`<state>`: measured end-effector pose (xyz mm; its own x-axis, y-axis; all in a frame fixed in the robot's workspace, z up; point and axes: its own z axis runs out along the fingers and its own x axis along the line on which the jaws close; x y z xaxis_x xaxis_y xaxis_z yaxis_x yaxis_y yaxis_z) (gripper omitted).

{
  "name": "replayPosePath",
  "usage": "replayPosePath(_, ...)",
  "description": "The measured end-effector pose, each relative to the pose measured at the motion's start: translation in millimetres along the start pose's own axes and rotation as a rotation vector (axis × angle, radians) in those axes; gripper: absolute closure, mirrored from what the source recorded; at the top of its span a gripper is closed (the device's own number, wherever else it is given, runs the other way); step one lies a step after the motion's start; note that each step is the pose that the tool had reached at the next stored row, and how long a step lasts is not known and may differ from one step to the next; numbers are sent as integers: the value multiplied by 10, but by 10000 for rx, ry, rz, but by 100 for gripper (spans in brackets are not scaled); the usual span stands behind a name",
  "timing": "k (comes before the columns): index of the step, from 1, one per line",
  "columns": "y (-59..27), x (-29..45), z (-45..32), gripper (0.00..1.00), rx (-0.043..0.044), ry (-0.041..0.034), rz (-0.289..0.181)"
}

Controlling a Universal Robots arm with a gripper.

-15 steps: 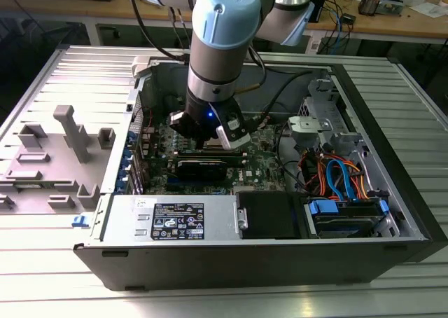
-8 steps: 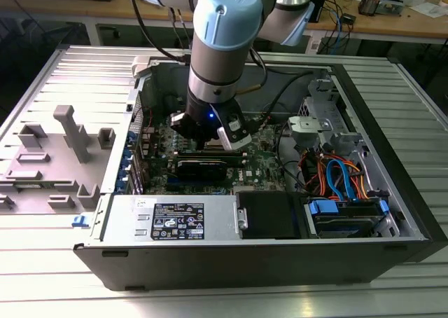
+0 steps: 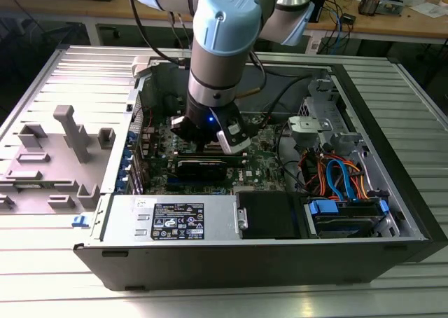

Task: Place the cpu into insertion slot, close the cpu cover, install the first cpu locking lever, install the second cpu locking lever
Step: 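Install the second cpu locking lever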

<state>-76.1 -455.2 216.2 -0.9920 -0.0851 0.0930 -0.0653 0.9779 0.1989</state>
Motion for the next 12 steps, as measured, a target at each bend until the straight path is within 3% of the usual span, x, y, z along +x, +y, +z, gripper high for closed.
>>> replayPosePath(3,-7,7,37,89,-9,-1,-1)
replayPosePath(12,-13,50,95,89,-265,-17,-28)
